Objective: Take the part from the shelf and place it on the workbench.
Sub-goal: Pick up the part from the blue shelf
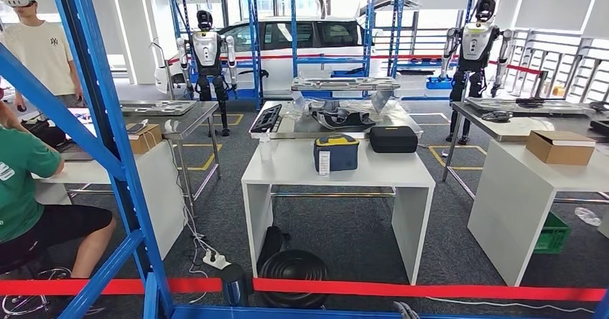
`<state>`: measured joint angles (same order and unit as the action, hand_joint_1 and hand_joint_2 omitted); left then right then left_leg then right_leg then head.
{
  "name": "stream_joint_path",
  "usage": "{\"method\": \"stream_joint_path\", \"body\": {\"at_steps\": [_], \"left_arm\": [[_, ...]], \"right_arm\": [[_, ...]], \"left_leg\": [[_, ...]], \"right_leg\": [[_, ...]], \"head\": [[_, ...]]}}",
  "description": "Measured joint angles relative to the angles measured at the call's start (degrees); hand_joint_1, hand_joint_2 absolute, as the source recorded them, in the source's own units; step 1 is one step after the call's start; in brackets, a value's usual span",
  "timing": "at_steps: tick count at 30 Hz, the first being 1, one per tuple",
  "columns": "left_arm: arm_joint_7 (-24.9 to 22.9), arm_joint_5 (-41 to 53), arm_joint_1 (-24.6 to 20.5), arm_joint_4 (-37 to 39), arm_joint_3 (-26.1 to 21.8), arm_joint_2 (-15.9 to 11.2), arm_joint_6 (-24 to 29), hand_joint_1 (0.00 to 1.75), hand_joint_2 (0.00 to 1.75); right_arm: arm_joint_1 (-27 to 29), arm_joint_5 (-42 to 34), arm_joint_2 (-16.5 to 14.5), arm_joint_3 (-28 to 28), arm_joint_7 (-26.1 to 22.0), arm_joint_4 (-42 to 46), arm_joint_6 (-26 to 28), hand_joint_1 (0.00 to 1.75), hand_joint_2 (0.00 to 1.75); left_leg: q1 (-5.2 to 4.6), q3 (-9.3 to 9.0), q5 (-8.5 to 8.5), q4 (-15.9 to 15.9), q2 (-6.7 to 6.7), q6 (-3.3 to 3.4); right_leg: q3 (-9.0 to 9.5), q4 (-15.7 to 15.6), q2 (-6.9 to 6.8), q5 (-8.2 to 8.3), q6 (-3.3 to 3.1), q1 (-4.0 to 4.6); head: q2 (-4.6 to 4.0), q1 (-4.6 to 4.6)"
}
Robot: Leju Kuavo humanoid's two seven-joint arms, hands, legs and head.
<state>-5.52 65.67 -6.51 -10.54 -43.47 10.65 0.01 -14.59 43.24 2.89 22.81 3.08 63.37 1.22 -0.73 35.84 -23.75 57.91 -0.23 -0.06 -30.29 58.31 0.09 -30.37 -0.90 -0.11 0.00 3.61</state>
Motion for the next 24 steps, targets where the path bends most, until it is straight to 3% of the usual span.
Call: {"method": "stream_joint_path", "body": {"at_steps": [6, 12, 17, 19, 22, 23, 24], "left_arm": [[0.2, -0.3, 0.2, 0.0, -0.2, 0.1, 0.1, 0.00, 0.00], [0.2, -0.4, 0.3, 0.0, -0.4, 0.1, 0.0, 0.00, 0.00], [0.1, -0.4, 0.3, 0.0, -0.6, 0.1, 0.0, 0.00, 0.00], [0.1, -0.4, 0.2, 0.0, -0.6, 0.2, 0.0, 0.00, 0.00], [0.1, -0.4, 0.2, 0.0, -0.7, 0.2, 0.0, 0.00, 0.00], [0.1, -0.4, 0.3, 0.0, -0.7, 0.3, 0.0, 0.00, 0.00], [0.1, -0.4, 0.3, 0.0, -0.7, 0.3, 0.0, 0.00, 0.00]], "right_arm": [[2.4, 8.7, 0.0, 1.3, 6.3, 4.9, 3.5, 0.00, 0.00], [3.7, 10.1, 0.0, 1.5, 7.0, 7.7, 3.5, 0.00, 0.00], [3.8, 10.2, 0.0, 1.5, 7.0, 8.5, 3.5, 0.00, 0.00], [3.7, 10.2, 0.0, 1.5, 7.0, 8.8, 3.5, 0.00, 0.00], [4.1, 10.2, 0.1, 1.5, 7.0, 8.9, 3.5, 0.00, 0.00], [4.3, 10.2, 0.1, 1.5, 7.0, 8.9, 3.5, 0.00, 0.00], [4.4, 10.2, 0.1, 1.5, 7.0, 8.9, 3.5, 0.00, 0.00]], "left_leg": [[-0.07, 0.04, -0.05, 0.1, 0.00, 0.04], [-0.33, 0.17, -0.32, 0.4, 0.00, 0.45], [-0.35, 0.09, -0.35, 0.1, 0.04, 1.21], [0.03, -0.19, 0.05, -0.7, 0.19, 1.68], [0.20, -0.09, 0.18, -0.8, 0.35, 1.97], [0.23, 0.02, 0.16, -0.7, 0.37, 1.95], [0.28, 0.15, 0.15, -0.5, 0.37, 1.88]], "right_leg": [[-0.01, 0.0, 0.00, 0.01, 0.03, -0.05], [0.00, -0.1, 0.00, -0.04, 0.27, -0.18], [0.11, 0.0, 0.01, -0.25, 1.08, -0.41], [-1.02, 2.7, 0.04, -2.20, 1.44, -0.37], [-5.93, 13.0, 0.05, -7.49, 1.84, -0.53], [-7.08, 15.3, 0.05, -8.06, 1.95, -0.62], [-7.28, 15.5, 0.04, -7.51, 2.07, -0.72]], "head": [[0.00, 0.00], [0.00, 0.00], [0.00, -0.01], [0.00, -0.02], [0.00, -0.03], [0.00, -0.04], [0.00, -0.03]]}}
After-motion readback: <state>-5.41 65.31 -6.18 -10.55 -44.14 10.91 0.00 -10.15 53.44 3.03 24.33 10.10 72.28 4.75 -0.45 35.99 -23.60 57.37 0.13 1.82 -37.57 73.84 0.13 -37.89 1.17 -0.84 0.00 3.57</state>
